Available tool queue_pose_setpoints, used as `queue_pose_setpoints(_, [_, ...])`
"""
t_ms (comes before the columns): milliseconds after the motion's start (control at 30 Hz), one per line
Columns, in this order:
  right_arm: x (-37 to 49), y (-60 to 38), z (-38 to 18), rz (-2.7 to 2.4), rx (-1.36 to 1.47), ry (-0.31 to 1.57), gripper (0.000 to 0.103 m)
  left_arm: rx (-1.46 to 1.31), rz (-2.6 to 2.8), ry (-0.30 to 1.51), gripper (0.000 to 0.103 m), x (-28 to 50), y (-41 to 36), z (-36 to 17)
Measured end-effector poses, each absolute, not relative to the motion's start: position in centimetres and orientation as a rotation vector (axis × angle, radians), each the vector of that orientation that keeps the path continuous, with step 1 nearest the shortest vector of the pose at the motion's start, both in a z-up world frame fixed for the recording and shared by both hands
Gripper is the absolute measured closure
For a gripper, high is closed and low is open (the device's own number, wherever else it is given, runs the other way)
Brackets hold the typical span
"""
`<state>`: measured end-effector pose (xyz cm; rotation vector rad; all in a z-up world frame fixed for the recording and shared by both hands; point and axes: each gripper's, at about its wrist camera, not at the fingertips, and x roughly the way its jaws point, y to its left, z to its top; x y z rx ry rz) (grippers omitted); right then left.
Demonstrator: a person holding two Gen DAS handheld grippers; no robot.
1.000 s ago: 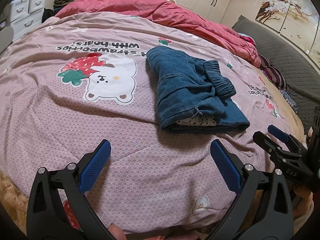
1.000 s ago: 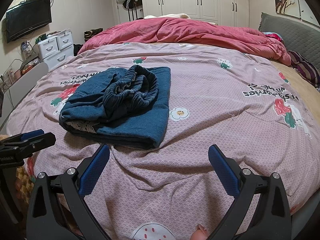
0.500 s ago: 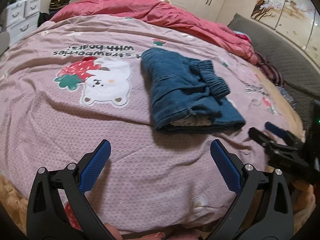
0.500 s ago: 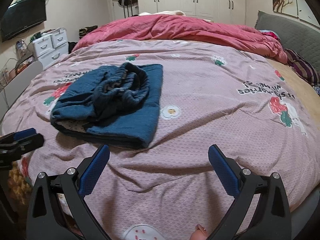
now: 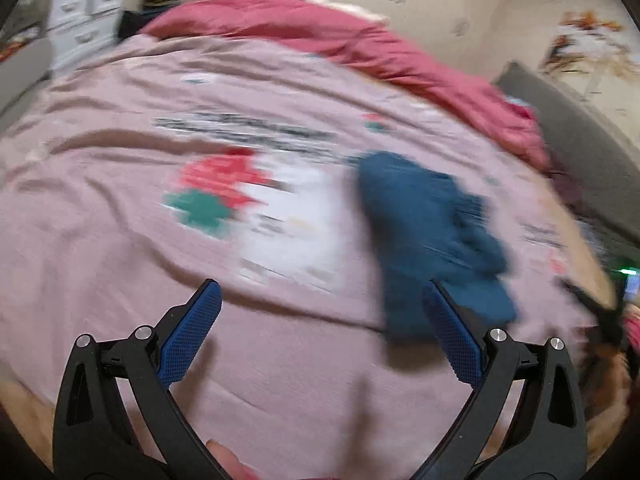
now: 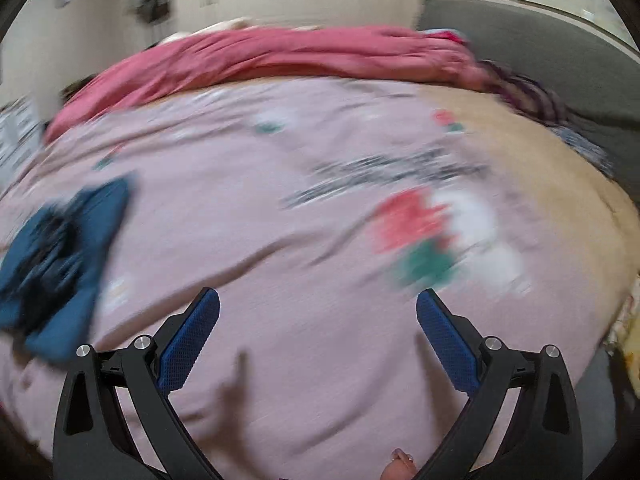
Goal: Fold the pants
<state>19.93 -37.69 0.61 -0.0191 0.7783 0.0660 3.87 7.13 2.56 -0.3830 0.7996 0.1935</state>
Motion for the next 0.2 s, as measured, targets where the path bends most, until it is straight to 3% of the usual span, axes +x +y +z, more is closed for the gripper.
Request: queue_pose_setpoints(200, [30.1, -47.4, 0.2, -0.145, -0.033, 0.832, 0.004, -0.292, 0.508, 0.913, 0.009, 9.7, 18.4, 0.1])
